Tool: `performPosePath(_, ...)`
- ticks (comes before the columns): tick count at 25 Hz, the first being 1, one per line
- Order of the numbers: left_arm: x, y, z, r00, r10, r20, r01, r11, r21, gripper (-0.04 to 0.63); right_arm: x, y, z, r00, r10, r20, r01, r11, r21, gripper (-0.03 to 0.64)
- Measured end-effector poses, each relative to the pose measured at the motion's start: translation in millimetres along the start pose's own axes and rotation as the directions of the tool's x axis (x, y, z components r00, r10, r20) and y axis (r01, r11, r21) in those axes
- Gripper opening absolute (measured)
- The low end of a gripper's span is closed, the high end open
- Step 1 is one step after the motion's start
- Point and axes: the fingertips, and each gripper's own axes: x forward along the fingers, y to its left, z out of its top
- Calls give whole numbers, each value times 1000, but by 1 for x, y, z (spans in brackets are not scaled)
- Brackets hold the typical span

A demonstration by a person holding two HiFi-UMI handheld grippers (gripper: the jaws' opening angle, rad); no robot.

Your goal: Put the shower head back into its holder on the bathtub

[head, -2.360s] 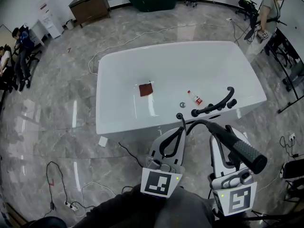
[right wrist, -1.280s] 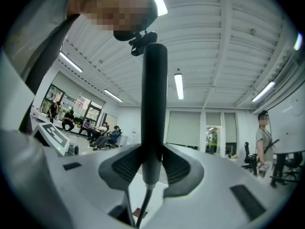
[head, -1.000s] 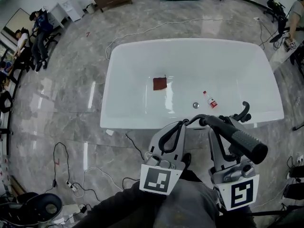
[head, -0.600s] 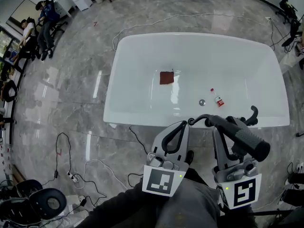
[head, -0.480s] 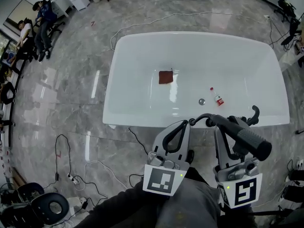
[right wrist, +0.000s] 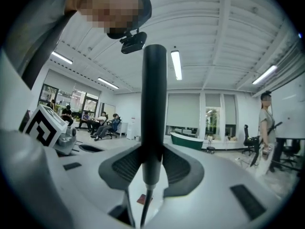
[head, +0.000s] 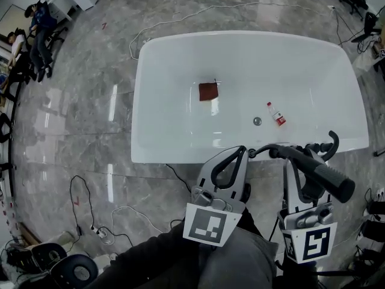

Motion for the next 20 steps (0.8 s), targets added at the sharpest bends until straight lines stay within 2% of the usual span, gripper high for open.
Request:
performPosePath(8,9,14,-15,998,-36,-44,37,999,12,3,12,1,-26,997,-39,-63,41,999,26,143)
performPosePath(20,23,18,-53,992,-50,-117,53,998,18,3,20,6,-75,992,-11,-125,19,998,60,143)
